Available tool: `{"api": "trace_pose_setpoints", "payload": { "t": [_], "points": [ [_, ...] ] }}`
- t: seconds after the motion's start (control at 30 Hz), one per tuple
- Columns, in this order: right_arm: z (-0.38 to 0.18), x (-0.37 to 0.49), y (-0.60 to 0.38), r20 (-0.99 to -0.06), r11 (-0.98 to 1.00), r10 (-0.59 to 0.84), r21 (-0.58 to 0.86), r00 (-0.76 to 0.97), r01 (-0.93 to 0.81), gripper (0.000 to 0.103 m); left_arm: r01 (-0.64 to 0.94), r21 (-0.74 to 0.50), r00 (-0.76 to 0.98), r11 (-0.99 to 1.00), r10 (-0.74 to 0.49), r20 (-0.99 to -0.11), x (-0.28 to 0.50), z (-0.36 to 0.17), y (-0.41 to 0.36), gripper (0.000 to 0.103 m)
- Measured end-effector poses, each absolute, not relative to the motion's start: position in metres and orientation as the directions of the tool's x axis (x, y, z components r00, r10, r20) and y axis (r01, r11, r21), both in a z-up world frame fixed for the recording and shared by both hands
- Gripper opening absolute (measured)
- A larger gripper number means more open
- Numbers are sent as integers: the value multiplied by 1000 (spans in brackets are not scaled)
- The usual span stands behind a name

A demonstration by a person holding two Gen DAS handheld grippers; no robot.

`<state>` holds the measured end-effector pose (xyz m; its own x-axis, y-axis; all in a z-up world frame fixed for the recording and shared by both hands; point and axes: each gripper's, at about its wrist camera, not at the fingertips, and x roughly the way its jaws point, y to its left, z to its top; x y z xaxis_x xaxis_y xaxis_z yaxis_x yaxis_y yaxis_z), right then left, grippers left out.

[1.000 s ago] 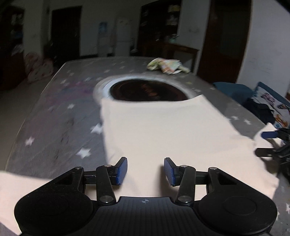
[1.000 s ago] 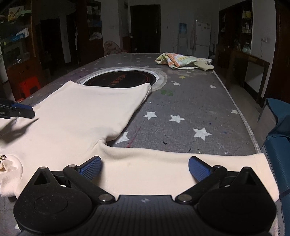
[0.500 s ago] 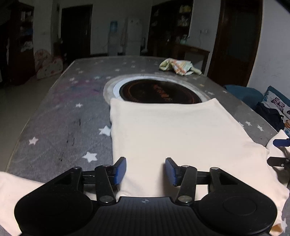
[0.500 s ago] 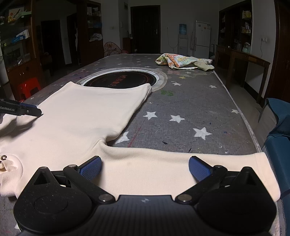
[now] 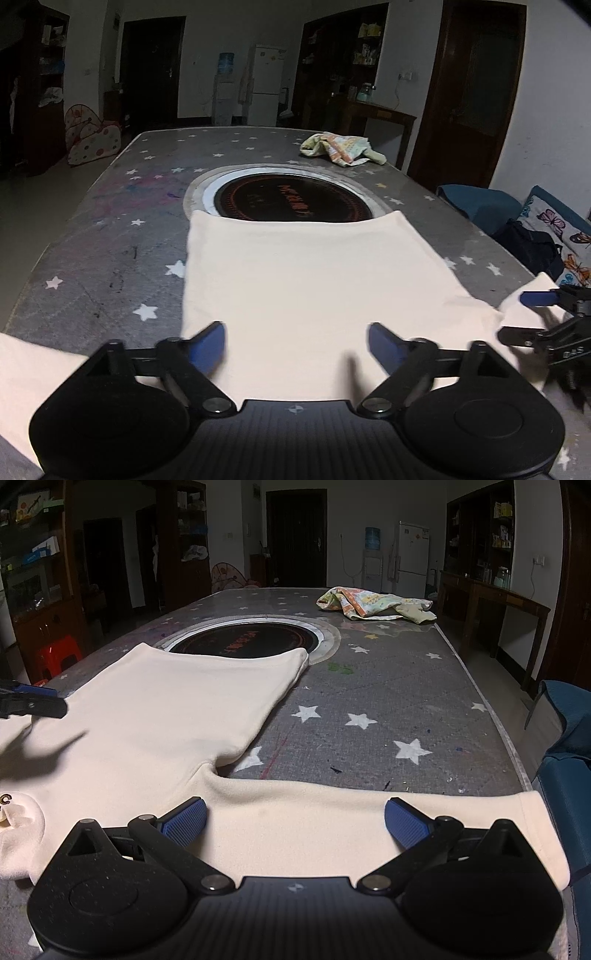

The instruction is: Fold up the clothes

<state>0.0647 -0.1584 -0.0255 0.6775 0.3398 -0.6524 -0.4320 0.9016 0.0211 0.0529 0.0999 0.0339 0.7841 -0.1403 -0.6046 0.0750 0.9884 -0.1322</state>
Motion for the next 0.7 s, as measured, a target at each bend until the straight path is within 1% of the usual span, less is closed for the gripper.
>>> {"api": "trace_pose_setpoints", "payload": {
  "t": [0.1, 0.13, 0.3, 0.5, 0.7],
  "points": [
    [-24, 65, -158, -658, 905, 333, 22, 676, -425, 103, 79, -126, 791, 989, -139, -596, 47, 38, 94, 95],
    [-24, 65, -158, -660, 906, 331, 23, 675, -422, 103, 80, -125, 792, 989, -140, -595, 45, 39, 92, 98],
    [-20, 62, -160, -664, 921, 316, 43, 677, -388, 103, 88, -119, 798, 989, -141, -586, 34, 43, 85, 103],
    [-13, 47, -173, -651, 944, 291, 75, 702, -321, 103, 110, -102, 808, 989, -149, -570, 25, 47, 75, 103],
    [-3, 33, -194, -627, 972, 223, 80, 746, -223, 103, 148, -77, 818, 986, -166, -551, 18, 52, 61, 103]
  ]
}}
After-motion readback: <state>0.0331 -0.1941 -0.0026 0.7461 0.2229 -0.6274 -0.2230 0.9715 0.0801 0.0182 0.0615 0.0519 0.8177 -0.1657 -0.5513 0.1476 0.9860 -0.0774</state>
